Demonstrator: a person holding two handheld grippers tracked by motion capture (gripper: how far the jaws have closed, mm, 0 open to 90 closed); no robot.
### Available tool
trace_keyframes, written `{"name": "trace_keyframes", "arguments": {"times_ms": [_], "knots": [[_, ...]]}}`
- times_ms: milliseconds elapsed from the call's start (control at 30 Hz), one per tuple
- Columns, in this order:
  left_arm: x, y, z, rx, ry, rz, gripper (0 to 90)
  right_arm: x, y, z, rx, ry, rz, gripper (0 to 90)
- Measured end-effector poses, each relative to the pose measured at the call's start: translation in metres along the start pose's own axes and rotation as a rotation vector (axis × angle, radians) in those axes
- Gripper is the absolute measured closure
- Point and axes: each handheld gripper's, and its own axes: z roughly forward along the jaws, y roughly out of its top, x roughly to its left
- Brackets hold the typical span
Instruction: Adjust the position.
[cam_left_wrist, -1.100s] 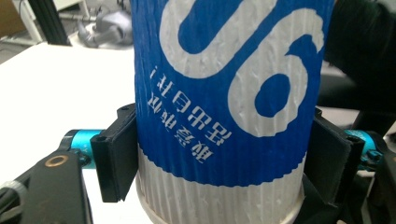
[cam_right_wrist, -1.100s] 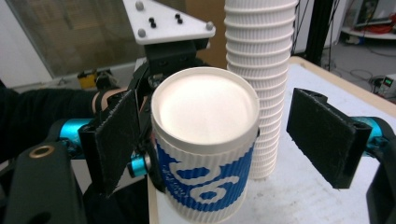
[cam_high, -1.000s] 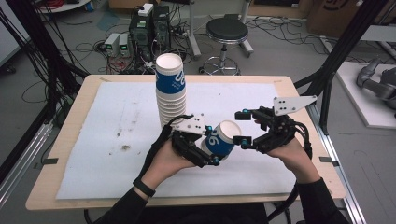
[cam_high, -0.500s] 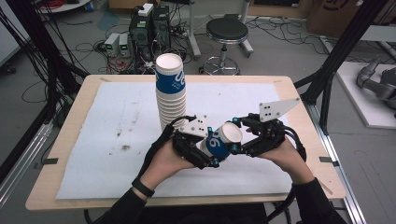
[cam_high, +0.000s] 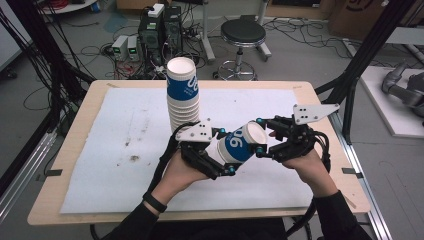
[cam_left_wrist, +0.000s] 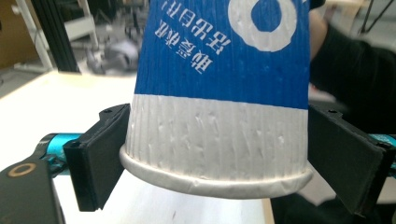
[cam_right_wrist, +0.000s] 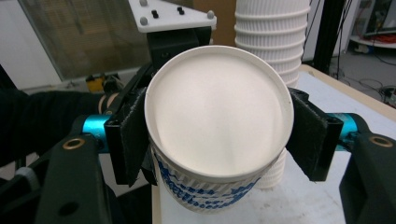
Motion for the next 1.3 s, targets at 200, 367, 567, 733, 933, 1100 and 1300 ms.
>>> {"name": "trace_keyframes", "arguments": {"times_ms": [200,367,567,733,933,1100,1300], "knots": [[0.002,-0.002,-0.001,-0.056,-0.025,-0.03,11.0,-0.001,-0.001,0.0,-0.061,0.018,0.023,29.9],[0.004,-0.003,-0.001,-0.07,-0.029,-0.045,11.1,0.001,-0.001,0.003,-0.069,0.016,0.021,30.0],[0.005,-0.003,-0.003,-0.07,-0.032,-0.038,16.1,0.001,-0.001,0.004,-0.074,0.012,0.021,30.0],[0.006,-0.001,-0.006,-0.059,-0.028,-0.031,18.3,0.0,-0.001,0.003,-0.064,0.015,0.02,30.0],[0.004,0.005,-0.011,-0.008,-0.023,-0.016,18.6,0.003,0.001,0.0,-0.021,-0.016,-0.023,24.8],[0.002,0.011,-0.014,0.049,-0.021,0.002,19.1,0.002,0.005,-0.01,-0.004,-0.02,-0.032,20.3],[-0.002,0.015,-0.013,0.121,-0.005,0.027,19.2,0.005,0.007,-0.012,0.036,-0.022,-0.047,20.0]]}}
